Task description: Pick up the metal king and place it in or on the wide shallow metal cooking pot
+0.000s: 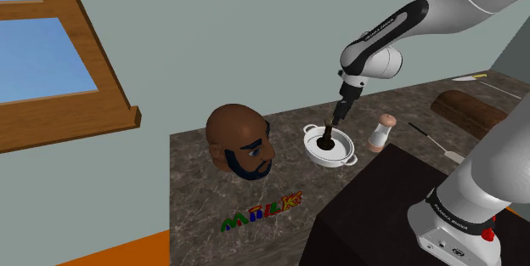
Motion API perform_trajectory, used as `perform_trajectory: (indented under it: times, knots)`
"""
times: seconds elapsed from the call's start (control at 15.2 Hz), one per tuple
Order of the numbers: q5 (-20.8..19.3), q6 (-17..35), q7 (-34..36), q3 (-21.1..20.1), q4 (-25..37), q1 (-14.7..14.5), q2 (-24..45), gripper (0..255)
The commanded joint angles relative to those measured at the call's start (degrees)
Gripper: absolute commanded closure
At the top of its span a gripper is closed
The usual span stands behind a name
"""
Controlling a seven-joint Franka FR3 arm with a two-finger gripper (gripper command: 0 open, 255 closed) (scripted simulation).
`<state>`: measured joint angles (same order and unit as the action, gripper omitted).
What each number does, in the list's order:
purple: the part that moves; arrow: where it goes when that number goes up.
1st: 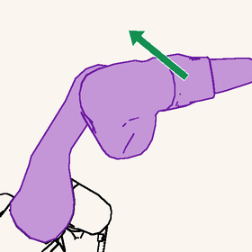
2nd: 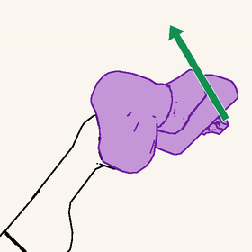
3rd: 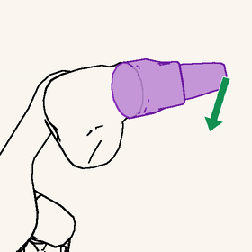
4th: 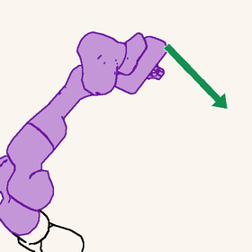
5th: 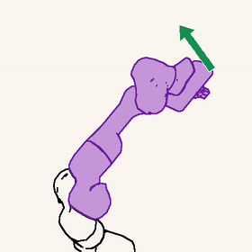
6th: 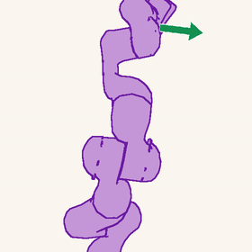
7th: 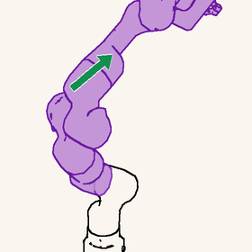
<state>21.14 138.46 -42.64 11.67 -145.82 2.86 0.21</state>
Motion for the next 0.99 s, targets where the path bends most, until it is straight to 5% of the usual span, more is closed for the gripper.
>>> perform_trajectory:
  times: [0.0, 0.4, 0.92]
  knots:
    - [0.0, 0.0, 0.0, 0.0, 0.0, 0.0, 0.0, 0]
    - [-4.6, -7.5, 3.0, 1.0, 2.3, 1.2, -5.6, 0]
    - [-4.6, -7.5, 3.0, 1.0, 2.3, 1.3, -5.6, 0]
